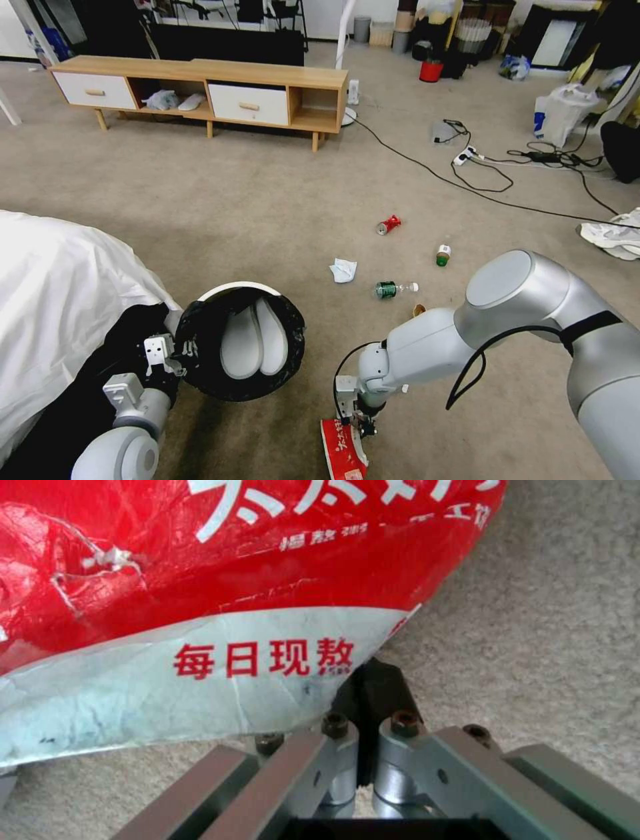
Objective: Pick up the trash bin and place the garbage on the floor into it.
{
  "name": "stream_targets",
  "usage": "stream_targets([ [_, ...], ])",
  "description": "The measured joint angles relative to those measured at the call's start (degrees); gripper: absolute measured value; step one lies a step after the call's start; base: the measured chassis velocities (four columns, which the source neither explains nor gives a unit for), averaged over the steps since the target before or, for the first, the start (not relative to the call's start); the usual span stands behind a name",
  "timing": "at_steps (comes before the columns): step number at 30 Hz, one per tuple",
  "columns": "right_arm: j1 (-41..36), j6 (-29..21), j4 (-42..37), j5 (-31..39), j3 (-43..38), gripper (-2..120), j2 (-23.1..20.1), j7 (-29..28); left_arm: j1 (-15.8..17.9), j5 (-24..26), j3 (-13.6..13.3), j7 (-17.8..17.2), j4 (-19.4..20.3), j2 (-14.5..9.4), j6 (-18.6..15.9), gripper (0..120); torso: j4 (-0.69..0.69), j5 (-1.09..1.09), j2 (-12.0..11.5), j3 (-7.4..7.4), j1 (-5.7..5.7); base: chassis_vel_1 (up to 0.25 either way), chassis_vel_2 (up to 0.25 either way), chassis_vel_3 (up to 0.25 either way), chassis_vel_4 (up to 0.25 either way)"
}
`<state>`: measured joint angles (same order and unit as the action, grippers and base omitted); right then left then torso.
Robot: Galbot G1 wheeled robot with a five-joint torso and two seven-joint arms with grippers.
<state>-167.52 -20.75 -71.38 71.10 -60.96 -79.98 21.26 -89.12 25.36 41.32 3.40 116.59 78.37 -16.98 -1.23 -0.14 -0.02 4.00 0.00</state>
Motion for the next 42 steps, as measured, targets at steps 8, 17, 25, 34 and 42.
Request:
stream_targets([
  [8, 0.0, 0.05, -0.27, 0.0, -0.04, 0, 0.32, -0.02, -0.19, -0.06, -0.03, 0.05, 0.02, 0.18, 0.09, 1, 0.01, 0.0, 0.0, -0.01, 0.0, 0.0, 0.0, 0.0, 0.0],
  [17, 0.23, 0.03, -0.81, 0.68, -0.17, 0, 0.8, -0.93, -0.3, -0.12, 0.06, 0.11, 0.09, 0.12, 0.19, 1, 0.0, -0.01, 0.0, 0.0, 0.0, 0.0, 0.0, 0.0, 0.0],
  [25, 2.93, -1.33, -6.38, 2.1, 0.04, 8, 2.47, -1.94, -0.24, -0.31, -0.06, 0.22, 0.05, 0.15, 0.29, 1, -0.01, -0.1, -0.01, -0.01, 0.0, 0.0, 0.0, 0.0, 0.0],
  [34, 5.62, -2.07, -8.82, 2.75, 0.11, 45, 4.56, -3.21, -0.07, -0.3, -0.11, 0.18, -0.38, -0.45, 0.29, 1, 0.0, -0.03, -0.01, -0.01, 0.01, 0.0, 0.0, 0.0, 0.0],
  [42, 6.42, -2.18, -9.75, 3.05, -0.2, 73, 4.89, -3.81, 0.24, -0.29, -0.32, 0.18, -0.79, -0.64, 0.29, 1, 0.0, -0.02, 0.0, -0.01, 0.01, 0.0, 0.0, 0.0, 0.0],
])
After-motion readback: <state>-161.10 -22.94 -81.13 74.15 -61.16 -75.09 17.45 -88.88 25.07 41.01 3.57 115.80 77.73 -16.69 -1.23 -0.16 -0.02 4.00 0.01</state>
